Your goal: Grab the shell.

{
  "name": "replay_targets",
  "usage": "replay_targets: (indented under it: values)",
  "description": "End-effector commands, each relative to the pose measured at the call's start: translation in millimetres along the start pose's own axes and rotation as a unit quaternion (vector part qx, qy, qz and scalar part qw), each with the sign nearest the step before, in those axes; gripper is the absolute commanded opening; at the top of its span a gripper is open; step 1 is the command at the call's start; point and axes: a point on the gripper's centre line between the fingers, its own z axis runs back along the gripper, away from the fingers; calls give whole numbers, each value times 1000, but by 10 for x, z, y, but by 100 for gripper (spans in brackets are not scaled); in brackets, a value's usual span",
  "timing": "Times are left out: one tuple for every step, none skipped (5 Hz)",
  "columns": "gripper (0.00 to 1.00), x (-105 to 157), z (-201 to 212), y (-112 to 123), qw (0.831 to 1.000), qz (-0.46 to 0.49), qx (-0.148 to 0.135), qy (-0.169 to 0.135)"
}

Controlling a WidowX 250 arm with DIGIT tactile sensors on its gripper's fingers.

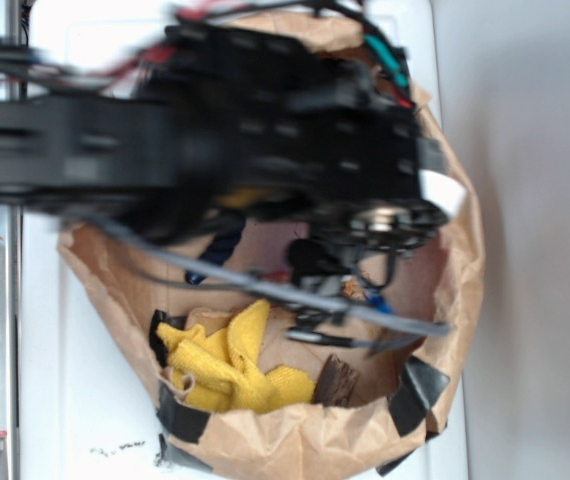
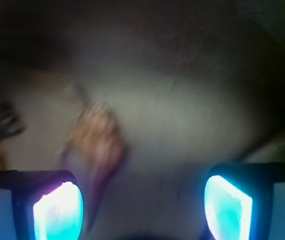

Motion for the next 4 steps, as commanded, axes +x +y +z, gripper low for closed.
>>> replay_targets:
  values:
    - [100, -35, 30, -105, 1000, -3, 28, -14]
    - [100, 15, -61, -229, 1000, -8, 26, -5]
    - [100, 2, -107, -324, 1000, -21, 0, -15]
    - [100, 1, -158, -382, 1000, -25, -1, -14]
